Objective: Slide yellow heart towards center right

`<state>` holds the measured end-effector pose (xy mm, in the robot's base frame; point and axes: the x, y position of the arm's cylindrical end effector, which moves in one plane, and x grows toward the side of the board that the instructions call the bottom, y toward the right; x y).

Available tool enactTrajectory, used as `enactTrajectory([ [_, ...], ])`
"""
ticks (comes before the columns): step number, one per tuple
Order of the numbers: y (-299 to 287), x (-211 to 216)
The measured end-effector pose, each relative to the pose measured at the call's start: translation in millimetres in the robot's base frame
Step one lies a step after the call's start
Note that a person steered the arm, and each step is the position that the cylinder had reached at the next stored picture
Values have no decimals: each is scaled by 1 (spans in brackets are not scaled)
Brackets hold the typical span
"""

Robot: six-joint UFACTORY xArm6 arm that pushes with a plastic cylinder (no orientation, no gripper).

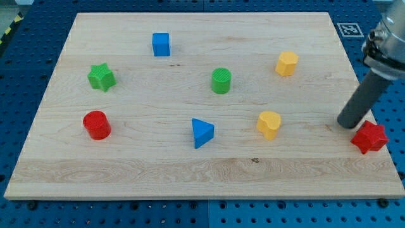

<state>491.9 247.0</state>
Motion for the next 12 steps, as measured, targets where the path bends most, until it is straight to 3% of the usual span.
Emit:
enactTrajectory([
  [1, 26, -10],
  [4, 10, 50],
  [5, 10, 19],
  [6, -32, -9],
  [7, -119, -38],
  [8, -182, -38],
  [9, -190, 14],
  [10, -169, 33],
  [12, -108, 24],
])
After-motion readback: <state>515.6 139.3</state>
